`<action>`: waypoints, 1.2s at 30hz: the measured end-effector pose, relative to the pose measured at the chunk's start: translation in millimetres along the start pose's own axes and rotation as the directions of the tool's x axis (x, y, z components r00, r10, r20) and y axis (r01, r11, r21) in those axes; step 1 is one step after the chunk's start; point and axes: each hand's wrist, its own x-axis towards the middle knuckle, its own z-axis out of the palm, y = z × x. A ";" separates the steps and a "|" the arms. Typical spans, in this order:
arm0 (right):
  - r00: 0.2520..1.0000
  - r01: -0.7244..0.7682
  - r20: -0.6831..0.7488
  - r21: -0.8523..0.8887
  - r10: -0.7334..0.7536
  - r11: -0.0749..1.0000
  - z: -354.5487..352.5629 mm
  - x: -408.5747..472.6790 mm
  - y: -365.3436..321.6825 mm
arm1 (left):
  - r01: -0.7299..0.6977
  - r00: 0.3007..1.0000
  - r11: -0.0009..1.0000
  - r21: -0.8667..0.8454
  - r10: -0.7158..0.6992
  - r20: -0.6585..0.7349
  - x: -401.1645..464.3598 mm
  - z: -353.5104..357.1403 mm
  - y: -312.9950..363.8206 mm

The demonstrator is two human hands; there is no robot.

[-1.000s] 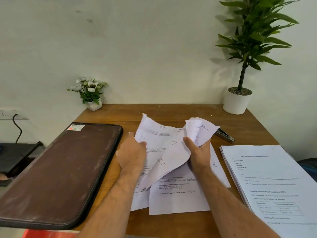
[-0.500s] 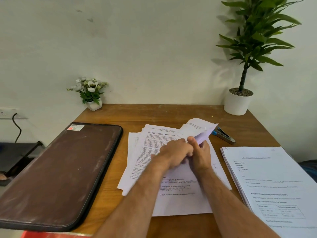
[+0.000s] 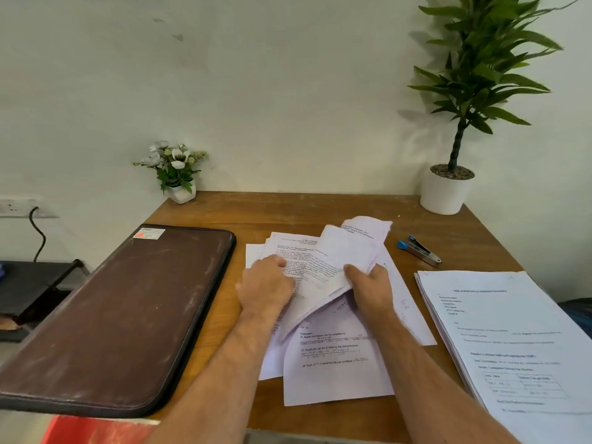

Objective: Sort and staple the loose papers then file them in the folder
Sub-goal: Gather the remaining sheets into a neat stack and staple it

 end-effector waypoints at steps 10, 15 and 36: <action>0.999 -0.016 -0.033 -0.046 0.015 0.999 5.3 -9.9 -7.6 | 0.287 0.958 0.942 -0.173 -0.286 0.031 19.5 -9.9 -10.3; 0.999 -0.045 -0.016 -0.189 0.043 0.981 10.9 -10.9 -8.6 | 0.214 0.975 0.939 -0.268 -0.221 0.005 20.1 -11.3 -22.7; 0.974 0.198 -0.014 -0.419 -0.224 0.886 45.0 -32.5 -40.6 | 0.041 0.924 0.994 -0.104 -0.078 -0.374 -8.9 -53.7 -60.6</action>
